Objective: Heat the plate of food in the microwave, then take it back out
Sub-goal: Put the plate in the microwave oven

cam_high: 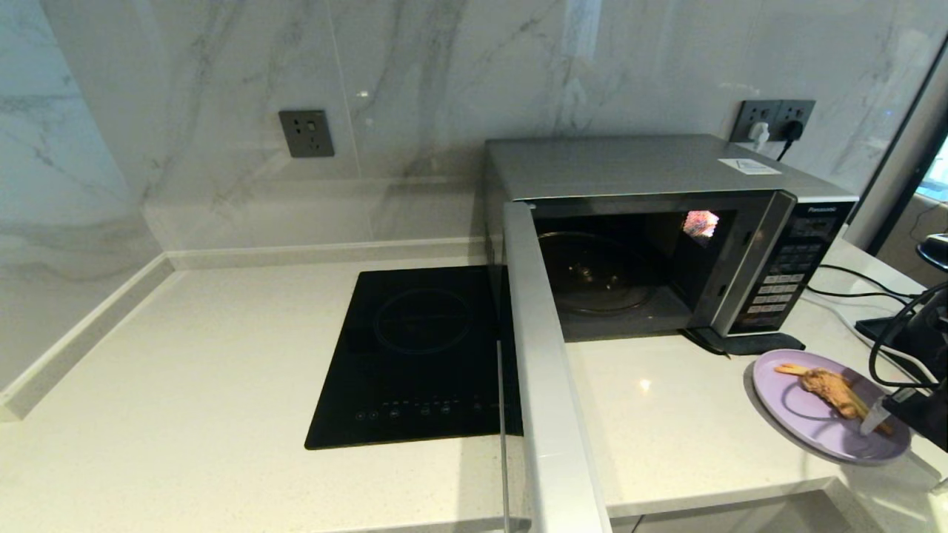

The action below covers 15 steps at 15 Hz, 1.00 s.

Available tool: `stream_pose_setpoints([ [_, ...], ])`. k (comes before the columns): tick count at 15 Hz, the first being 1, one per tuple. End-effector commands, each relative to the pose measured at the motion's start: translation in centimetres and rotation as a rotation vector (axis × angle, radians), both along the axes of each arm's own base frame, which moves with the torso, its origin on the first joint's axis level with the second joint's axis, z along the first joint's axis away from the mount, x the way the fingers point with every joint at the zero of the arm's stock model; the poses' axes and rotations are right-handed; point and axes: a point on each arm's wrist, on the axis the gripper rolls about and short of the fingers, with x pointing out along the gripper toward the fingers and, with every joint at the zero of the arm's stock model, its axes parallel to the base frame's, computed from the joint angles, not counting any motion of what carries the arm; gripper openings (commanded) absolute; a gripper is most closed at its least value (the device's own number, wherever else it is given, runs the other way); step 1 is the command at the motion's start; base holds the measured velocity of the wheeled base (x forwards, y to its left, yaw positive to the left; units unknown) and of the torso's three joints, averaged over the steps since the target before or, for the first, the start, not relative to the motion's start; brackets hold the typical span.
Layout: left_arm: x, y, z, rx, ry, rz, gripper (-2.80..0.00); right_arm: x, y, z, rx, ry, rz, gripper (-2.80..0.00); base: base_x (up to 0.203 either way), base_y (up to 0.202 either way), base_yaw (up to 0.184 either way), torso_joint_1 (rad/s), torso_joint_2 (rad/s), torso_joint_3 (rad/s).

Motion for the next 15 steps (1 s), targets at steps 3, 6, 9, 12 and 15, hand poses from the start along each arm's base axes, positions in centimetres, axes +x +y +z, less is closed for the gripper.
stream_pose_setpoints([
  [3,0.0,0.0,0.0,-0.001,0.001,0.001,-2.80,0.0,0.0,0.0,0.008,0.001,-0.002,-2.80,0.000,0.000,0.000,0.000,0.00,0.000],
  [6,0.0,0.0,0.0,-0.001,0.001,0.001,-2.80,0.0,0.1,0.3,0.016,-0.014,0.002,-2.80,0.000,0.000,0.000,0.000,0.00,0.000],
  [9,0.0,0.0,0.0,-0.001,0.001,0.001,-2.80,-0.1,0.1,0.6,0.012,-0.024,0.001,-2.80,0.000,0.000,0.000,0.000,0.00,0.000],
  [12,0.0,0.0,0.0,-0.001,0.001,0.001,-2.80,-0.3,0.2,0.8,0.012,-0.026,-0.005,-2.80,0.000,0.000,0.000,0.000,0.00,0.000],
  [15,0.0,0.0,0.0,-0.001,0.001,0.001,-2.80,-0.4,0.2,1.2,0.007,-0.034,-0.008,-2.80,0.000,0.000,0.000,0.000,0.00,0.000],
])
